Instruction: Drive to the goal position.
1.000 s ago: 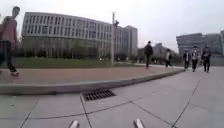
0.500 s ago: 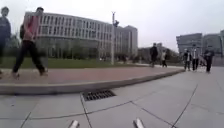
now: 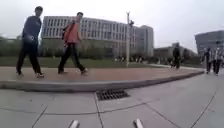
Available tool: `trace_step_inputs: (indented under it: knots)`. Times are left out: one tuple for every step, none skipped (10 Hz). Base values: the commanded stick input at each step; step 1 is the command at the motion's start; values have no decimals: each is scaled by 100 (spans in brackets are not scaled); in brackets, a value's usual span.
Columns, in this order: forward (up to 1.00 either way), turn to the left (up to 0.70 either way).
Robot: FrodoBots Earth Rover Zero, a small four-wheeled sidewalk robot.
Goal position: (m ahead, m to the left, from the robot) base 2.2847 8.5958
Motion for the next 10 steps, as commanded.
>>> trace_step_inputs:
  knots:
    - [0,70]
    - [0,70]
    - [1,70]
    - [4,70]
    - [4,70]
    - [4,70]
    - [4,70]
    - [4,70]
    - [4,65]
    - [4,0]
